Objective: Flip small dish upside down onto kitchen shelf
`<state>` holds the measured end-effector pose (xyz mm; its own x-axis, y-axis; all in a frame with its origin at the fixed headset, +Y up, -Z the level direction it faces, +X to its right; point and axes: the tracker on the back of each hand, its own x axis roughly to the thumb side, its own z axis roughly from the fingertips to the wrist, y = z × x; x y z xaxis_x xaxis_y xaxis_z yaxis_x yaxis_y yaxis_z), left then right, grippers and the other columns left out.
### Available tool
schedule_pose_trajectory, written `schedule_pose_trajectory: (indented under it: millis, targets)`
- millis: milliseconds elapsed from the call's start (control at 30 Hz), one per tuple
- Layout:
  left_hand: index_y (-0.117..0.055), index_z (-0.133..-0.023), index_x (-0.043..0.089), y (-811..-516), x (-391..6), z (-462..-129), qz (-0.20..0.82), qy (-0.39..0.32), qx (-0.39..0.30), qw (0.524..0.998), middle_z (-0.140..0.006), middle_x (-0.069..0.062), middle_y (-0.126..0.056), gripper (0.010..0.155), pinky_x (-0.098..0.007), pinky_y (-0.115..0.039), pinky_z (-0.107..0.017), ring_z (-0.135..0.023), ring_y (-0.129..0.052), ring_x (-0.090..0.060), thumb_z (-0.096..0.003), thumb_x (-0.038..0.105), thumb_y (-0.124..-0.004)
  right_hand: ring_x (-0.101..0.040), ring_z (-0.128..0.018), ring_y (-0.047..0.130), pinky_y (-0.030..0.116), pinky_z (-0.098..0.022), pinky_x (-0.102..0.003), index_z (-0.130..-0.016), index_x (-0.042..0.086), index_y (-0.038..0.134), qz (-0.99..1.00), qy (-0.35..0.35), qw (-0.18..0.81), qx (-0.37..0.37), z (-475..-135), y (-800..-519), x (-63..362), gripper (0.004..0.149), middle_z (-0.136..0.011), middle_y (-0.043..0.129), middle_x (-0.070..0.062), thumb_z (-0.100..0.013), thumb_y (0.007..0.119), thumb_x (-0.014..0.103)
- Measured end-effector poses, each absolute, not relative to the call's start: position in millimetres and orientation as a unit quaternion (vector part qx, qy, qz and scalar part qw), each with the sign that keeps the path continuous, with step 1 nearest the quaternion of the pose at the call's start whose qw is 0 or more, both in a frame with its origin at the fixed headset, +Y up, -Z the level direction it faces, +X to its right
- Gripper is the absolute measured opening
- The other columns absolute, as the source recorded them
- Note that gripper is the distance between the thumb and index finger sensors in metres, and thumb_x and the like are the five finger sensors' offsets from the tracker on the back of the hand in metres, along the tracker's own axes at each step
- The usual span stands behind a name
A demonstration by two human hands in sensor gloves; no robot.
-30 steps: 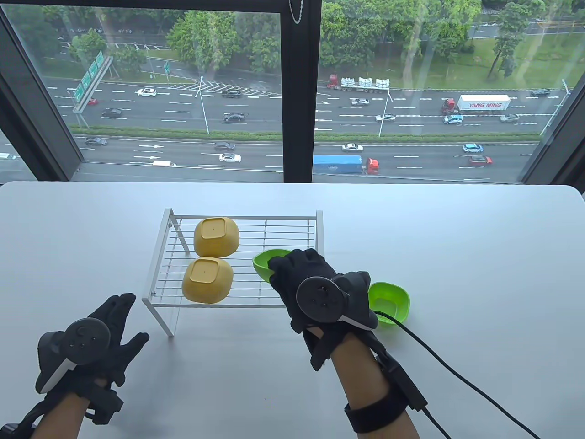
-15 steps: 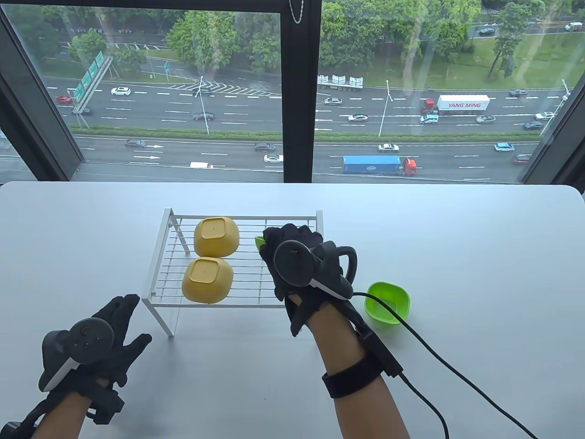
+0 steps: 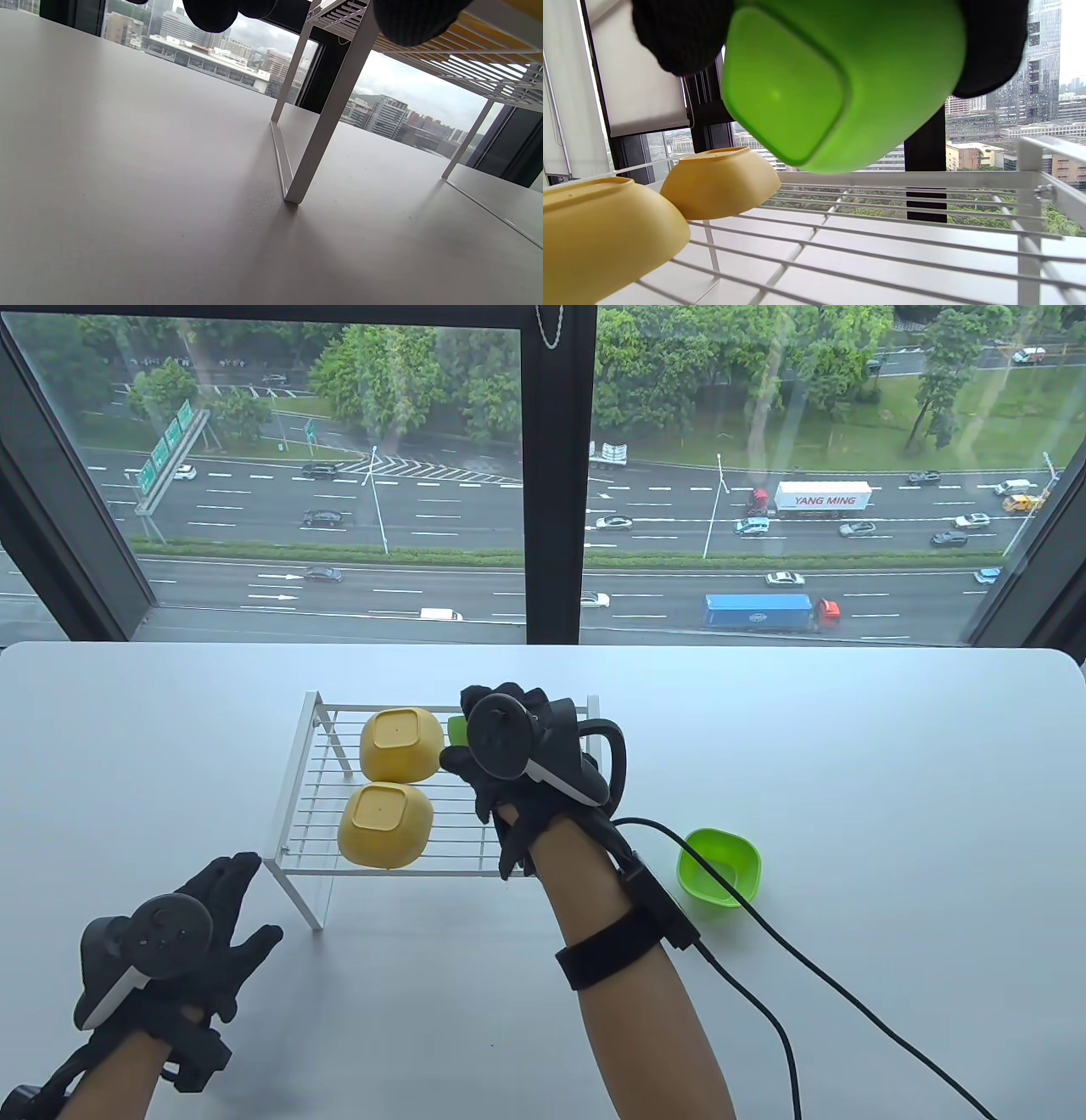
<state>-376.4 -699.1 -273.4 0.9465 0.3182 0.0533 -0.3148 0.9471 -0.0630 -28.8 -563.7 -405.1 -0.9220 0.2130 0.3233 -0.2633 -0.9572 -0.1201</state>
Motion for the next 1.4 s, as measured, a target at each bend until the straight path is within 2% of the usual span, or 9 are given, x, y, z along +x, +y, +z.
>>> schedule_pose_trajectory:
  millis: [100, 267, 400, 567, 700, 833, 1000, 1133, 1400]
  targets:
    - [-0.031, -0.110, 0.032, -699, -376, -274, 0.163, -0.033, -0.025, 0.986, -0.120, -0.008, -0.039, 0.082, -0.070, -0.048, -0.078, -0.107, -0.054, -0.037, -0.0438, 0.057, -0.072, -0.024, -0.069, 0.075, 0.085, -0.054, -0.058, -0.102, 0.022, 0.045, 0.977, -0.041, 0.140, 0.154, -411, -567, -28, 0.086, -0.081, 0.070, 0.000, -0.039, 0.092, 0.056]
    - [-0.032, -0.110, 0.032, -699, -377, -275, 0.168, -0.034, -0.026, 0.985, -0.120, -0.008, -0.039, 0.081, -0.070, -0.048, -0.078, -0.107, -0.055, -0.037, -0.0440, 0.057, -0.072, -0.024, -0.069, 0.075, 0.088, -0.053, -0.053, -0.104, 0.021, 0.038, 0.977, -0.006, 0.157, 0.141, -419, -570, -29, 0.087, -0.084, 0.065, -0.001, -0.043, 0.094, 0.048]
    - [-0.032, -0.110, 0.032, -699, -377, -275, 0.172, -0.033, -0.025, 0.984, -0.120, -0.008, -0.039, 0.081, -0.070, -0.048, -0.078, -0.107, -0.054, -0.037, -0.0439, 0.057, -0.072, -0.028, -0.071, 0.077, 0.089, -0.050, -0.054, -0.105, 0.020, 0.043, 0.968, 0.048, 0.223, 0.101, -429, -577, -25, 0.081, -0.087, 0.066, -0.005, -0.046, 0.090, 0.049]
    - [-0.036, -0.110, 0.033, -698, -379, -276, 0.181, -0.035, -0.024, 0.983, -0.120, -0.008, -0.040, 0.079, -0.069, -0.049, -0.078, -0.107, -0.055, -0.037, -0.0438, 0.057, -0.071, -0.034, -0.070, 0.088, 0.095, -0.044, -0.051, -0.106, 0.024, 0.055, 0.974, 0.034, 0.215, 0.058, -438, -578, -21, 0.076, -0.090, 0.072, -0.007, -0.044, 0.088, 0.054]
    - [-0.037, -0.110, 0.033, -698, -380, -276, 0.188, -0.037, -0.027, 0.981, -0.120, -0.009, -0.040, 0.078, -0.069, -0.049, -0.078, -0.106, -0.055, -0.037, -0.0440, 0.057, -0.071, -0.038, -0.068, 0.092, 0.096, -0.043, -0.052, -0.107, 0.023, 0.058, 0.954, 0.083, 0.286, 0.031, -446, -586, -15, 0.074, -0.092, 0.072, -0.011, -0.046, 0.086, 0.054]
    - [-0.037, -0.110, 0.033, -697, -380, -276, 0.190, -0.041, -0.025, 0.981, -0.120, -0.009, -0.040, 0.078, -0.069, -0.049, -0.078, -0.106, -0.056, -0.037, -0.0440, 0.057, -0.071, -0.041, -0.069, 0.092, 0.094, -0.048, -0.051, -0.107, 0.020, 0.058, 0.960, 0.072, 0.271, 0.015, -458, -592, -12, 0.076, -0.093, 0.072, -0.014, -0.045, 0.085, 0.054]
    - [-0.037, -0.110, 0.033, -696, -381, -275, 0.193, -0.040, -0.025, 0.980, -0.120, -0.009, -0.040, 0.078, -0.069, -0.049, -0.077, -0.106, -0.056, -0.037, -0.0439, 0.057, -0.071, -0.042, -0.070, 0.091, 0.082, -0.058, -0.057, -0.106, 0.020, 0.063, 0.970, 0.083, 0.229, -0.016, -468, -596, -12, 0.073, -0.096, 0.077, -0.015, -0.046, 0.081, 0.056]
    - [-0.037, -0.110, 0.033, -695, -382, -275, 0.199, -0.043, -0.021, 0.979, -0.120, -0.009, -0.040, 0.078, -0.069, -0.049, -0.077, -0.106, -0.056, -0.037, -0.0439, 0.057, -0.070, -0.049, -0.062, 0.096, 0.079, -0.059, -0.062, -0.103, 0.019, 0.066, 0.966, 0.106, 0.234, -0.033, -473, -604, -11, 0.068, -0.090, 0.084, -0.018, -0.046, 0.078, 0.054]
    - [-0.037, -0.110, 0.032, -697, -385, -276, 0.206, -0.042, -0.028, 0.977, -0.119, -0.008, -0.041, 0.078, -0.069, -0.049, -0.077, -0.106, -0.057, -0.037, -0.0439, 0.057, -0.070, -0.050, -0.060, 0.096, 0.078, -0.061, -0.059, -0.103, 0.018, 0.065, 0.971, 0.107, 0.212, -0.035, -476, -604, -13, 0.066, -0.088, 0.085, -0.018, -0.048, 0.075, 0.054]
